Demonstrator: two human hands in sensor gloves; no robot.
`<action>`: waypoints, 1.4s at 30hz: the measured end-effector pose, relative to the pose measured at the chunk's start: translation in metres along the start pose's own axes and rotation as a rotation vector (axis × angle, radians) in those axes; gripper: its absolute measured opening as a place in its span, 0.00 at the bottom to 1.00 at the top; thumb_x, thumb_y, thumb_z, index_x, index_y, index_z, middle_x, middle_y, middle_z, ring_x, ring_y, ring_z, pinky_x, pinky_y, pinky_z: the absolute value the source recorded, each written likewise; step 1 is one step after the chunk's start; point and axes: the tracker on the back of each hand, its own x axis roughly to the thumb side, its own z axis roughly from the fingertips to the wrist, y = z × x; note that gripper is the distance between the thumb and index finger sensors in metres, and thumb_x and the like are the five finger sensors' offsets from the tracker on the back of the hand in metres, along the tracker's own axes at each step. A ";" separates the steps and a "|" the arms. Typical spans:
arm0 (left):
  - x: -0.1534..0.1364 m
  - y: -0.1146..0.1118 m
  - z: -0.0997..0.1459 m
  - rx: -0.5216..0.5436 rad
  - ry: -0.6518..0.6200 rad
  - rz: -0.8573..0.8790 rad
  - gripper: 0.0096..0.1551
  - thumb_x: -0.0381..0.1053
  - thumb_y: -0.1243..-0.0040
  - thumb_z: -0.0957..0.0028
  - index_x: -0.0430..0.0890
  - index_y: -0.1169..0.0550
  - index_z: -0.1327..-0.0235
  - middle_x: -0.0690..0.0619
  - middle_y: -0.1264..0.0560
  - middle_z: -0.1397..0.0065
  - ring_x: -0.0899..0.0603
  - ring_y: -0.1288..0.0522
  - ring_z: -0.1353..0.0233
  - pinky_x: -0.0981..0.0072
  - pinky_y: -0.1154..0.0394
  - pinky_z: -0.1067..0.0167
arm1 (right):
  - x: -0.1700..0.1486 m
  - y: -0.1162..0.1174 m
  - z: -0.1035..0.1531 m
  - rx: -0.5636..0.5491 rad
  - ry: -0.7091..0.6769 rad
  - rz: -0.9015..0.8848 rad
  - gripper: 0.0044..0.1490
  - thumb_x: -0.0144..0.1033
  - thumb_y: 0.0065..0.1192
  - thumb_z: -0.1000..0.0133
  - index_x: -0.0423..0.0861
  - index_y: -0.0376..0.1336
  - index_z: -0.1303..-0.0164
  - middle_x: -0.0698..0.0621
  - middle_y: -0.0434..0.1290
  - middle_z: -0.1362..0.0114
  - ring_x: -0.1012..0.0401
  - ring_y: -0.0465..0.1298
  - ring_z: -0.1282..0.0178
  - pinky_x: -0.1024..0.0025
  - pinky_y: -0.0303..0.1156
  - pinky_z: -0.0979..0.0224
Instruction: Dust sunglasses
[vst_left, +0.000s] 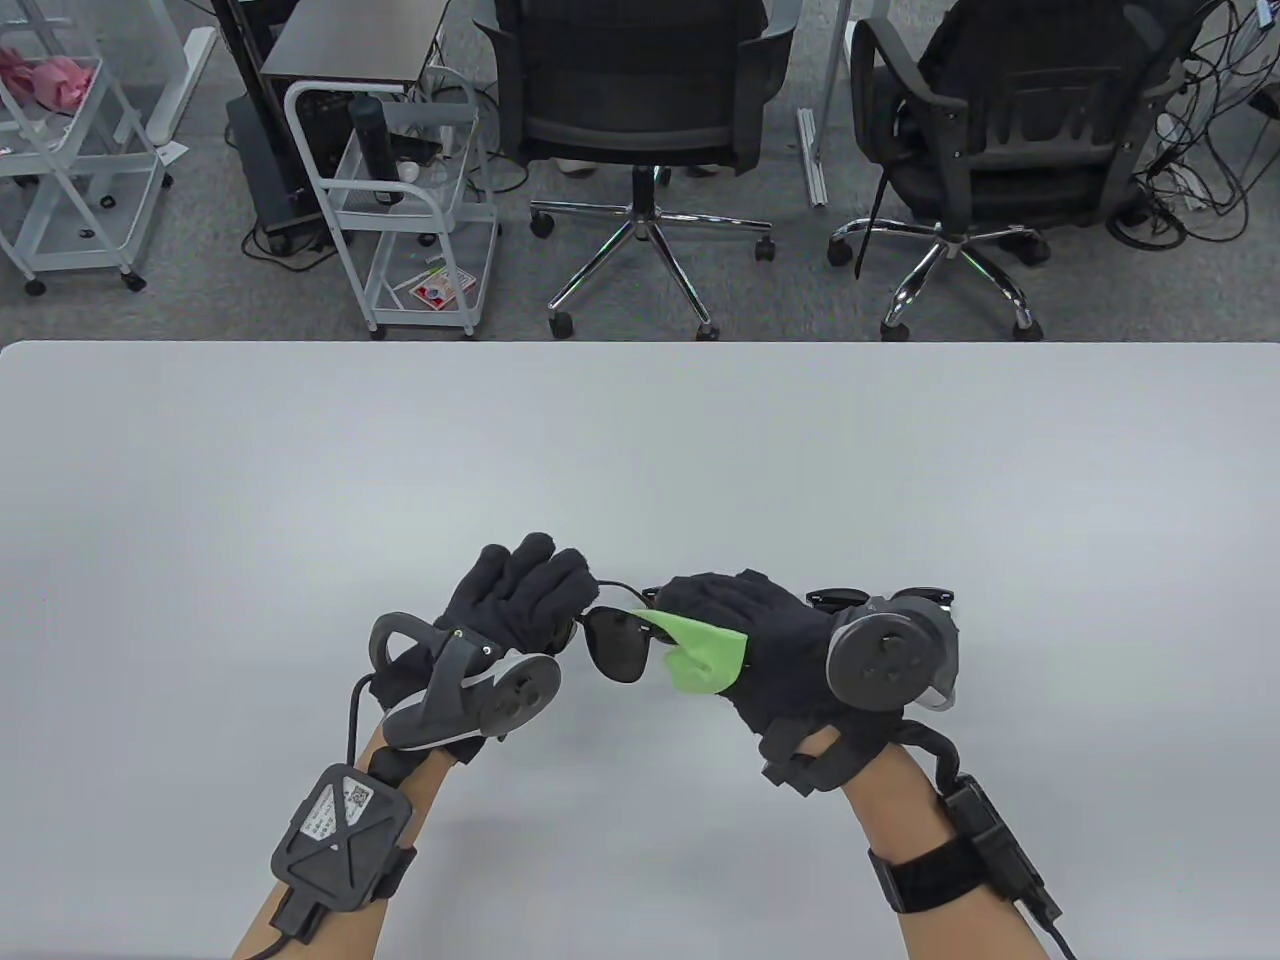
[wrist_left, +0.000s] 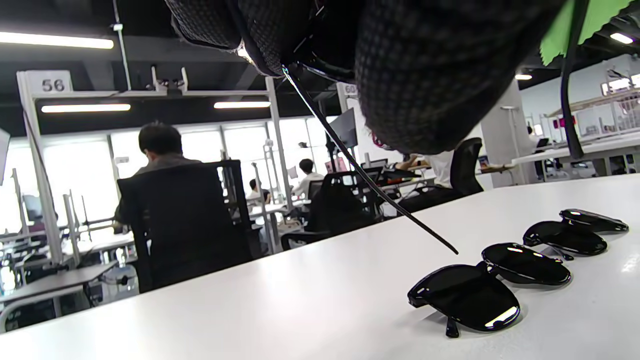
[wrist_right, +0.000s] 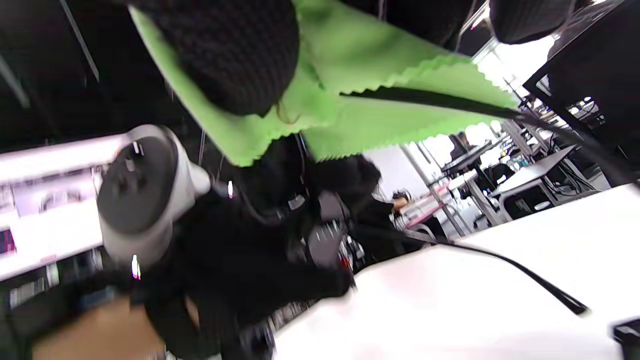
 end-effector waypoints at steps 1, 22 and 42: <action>0.002 0.001 0.000 0.003 -0.019 -0.029 0.57 0.57 0.22 0.71 0.72 0.47 0.34 0.73 0.41 0.21 0.51 0.31 0.18 0.56 0.34 0.22 | 0.002 0.002 -0.001 0.028 -0.009 0.013 0.39 0.44 0.74 0.52 0.44 0.66 0.31 0.45 0.74 0.25 0.43 0.76 0.28 0.32 0.64 0.31; 0.057 0.029 0.004 0.158 -0.167 -0.117 0.57 0.77 0.26 0.80 0.65 0.35 0.32 0.67 0.28 0.27 0.58 0.18 0.28 0.51 0.34 0.22 | 0.005 0.023 -0.006 0.059 0.023 0.010 0.27 0.45 0.75 0.55 0.41 0.78 0.52 0.48 0.87 0.49 0.52 0.87 0.51 0.36 0.69 0.33; 0.002 0.006 0.002 0.058 0.014 0.095 0.52 0.75 0.27 0.77 0.70 0.34 0.34 0.70 0.29 0.25 0.60 0.20 0.24 0.54 0.31 0.22 | -0.055 0.009 0.011 0.112 0.269 -0.104 0.26 0.43 0.72 0.53 0.42 0.78 0.51 0.47 0.87 0.51 0.52 0.87 0.54 0.37 0.70 0.34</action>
